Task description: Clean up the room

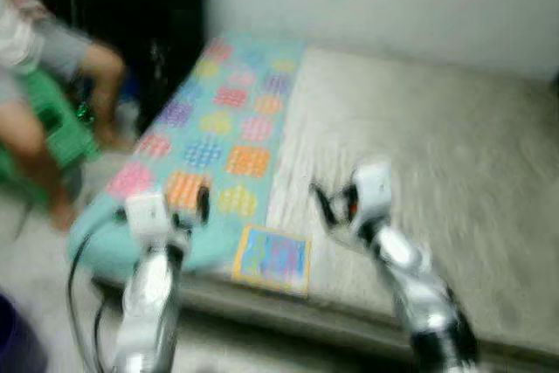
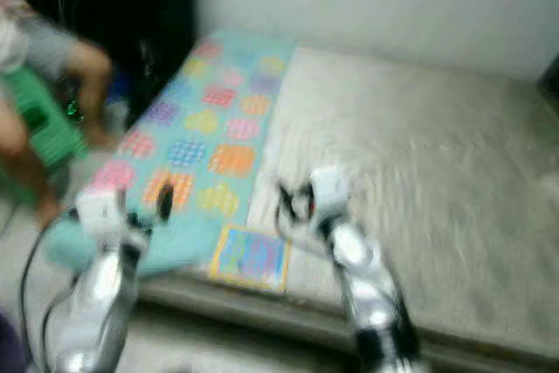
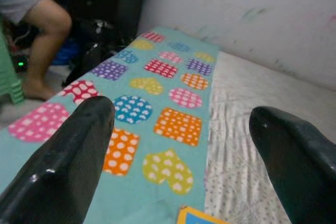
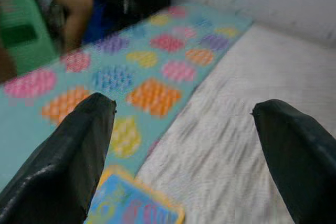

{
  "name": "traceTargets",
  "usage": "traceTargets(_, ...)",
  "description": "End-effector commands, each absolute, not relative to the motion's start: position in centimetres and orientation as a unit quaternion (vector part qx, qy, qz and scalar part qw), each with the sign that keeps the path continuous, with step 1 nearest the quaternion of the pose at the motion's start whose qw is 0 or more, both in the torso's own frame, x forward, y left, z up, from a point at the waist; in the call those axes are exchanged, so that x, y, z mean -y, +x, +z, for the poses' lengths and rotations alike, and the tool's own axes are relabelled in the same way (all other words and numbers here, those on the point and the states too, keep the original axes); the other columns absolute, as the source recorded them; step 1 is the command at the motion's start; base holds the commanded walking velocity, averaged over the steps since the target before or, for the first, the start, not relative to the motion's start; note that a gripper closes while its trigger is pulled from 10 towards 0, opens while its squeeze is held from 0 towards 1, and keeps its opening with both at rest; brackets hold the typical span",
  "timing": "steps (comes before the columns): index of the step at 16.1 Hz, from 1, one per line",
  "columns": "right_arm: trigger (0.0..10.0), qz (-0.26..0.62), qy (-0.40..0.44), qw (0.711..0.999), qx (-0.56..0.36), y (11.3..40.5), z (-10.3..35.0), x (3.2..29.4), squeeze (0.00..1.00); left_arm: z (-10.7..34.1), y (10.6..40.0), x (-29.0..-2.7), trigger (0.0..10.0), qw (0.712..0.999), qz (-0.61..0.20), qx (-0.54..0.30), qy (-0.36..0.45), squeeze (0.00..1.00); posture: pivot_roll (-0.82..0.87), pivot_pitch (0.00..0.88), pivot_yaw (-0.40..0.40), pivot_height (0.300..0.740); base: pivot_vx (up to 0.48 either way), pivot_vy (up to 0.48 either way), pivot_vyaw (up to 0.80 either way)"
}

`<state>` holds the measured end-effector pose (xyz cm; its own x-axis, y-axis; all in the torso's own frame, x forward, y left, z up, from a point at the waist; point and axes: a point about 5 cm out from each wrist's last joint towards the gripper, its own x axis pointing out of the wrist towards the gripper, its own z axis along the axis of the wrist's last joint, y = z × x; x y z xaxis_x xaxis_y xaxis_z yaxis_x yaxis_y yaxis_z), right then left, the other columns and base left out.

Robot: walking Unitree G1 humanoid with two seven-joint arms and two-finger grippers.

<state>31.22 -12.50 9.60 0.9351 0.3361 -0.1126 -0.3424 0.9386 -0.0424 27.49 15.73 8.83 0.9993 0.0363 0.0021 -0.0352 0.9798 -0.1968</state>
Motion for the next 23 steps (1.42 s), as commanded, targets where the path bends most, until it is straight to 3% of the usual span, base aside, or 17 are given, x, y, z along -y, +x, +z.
traceTargets(1, 10.0, 0.170, -0.037, 0.984, -0.042, 31.56, 10.24, 12.82, 0.00, 8.59, 27.33, -15.41, 10.0, 0.995, 0.018, -0.004, -0.100, 0.00, -0.11, 0.048, -0.044, 0.740, 0.000, 0.000, 0.80)
traceTargets(5, 10.0, 0.170, -0.037, 0.984, -0.042, 31.56, 10.24, 12.82, 0.00, 8.59, 27.33, -15.41, 10.0, 0.995, 0.018, -0.004, -0.100, 0.00, -0.11, 0.048, -0.044, 0.740, 0.000, 0.000, 0.80)
traceTargets(11, 10.0, 0.157, -0.006, 0.986, -0.057, 31.72, 9.95, 13.02, 0.00, 8.38, 27.11, -15.43, 10.0, 0.994, 0.017, -0.010, -0.110, 0.00, -0.11, 0.043, -0.048, 0.740, 0.000, 0.000, 0.00)
traceTargets(19, 10.0, 0.154, -0.009, 0.986, -0.058, 31.86, 10.00, 13.11, 0.00, 8.75, 27.21, -15.01, 10.0, 0.993, -0.004, 0.002, -0.117, 0.00, -0.11, 0.039, -0.048, 0.740, 0.000, 0.000, -0.78)
traceTargets(23, 10.0, 0.152, -0.008, 0.987, -0.058, 31.82, 9.99, 13.27, 0.00, 8.86, 27.15, -14.93, 10.0, 0.993, -0.011, 0.005, -0.120, 0.00, -0.11, 0.042, -0.045, 0.740, 0.273, 0.000, -0.60)
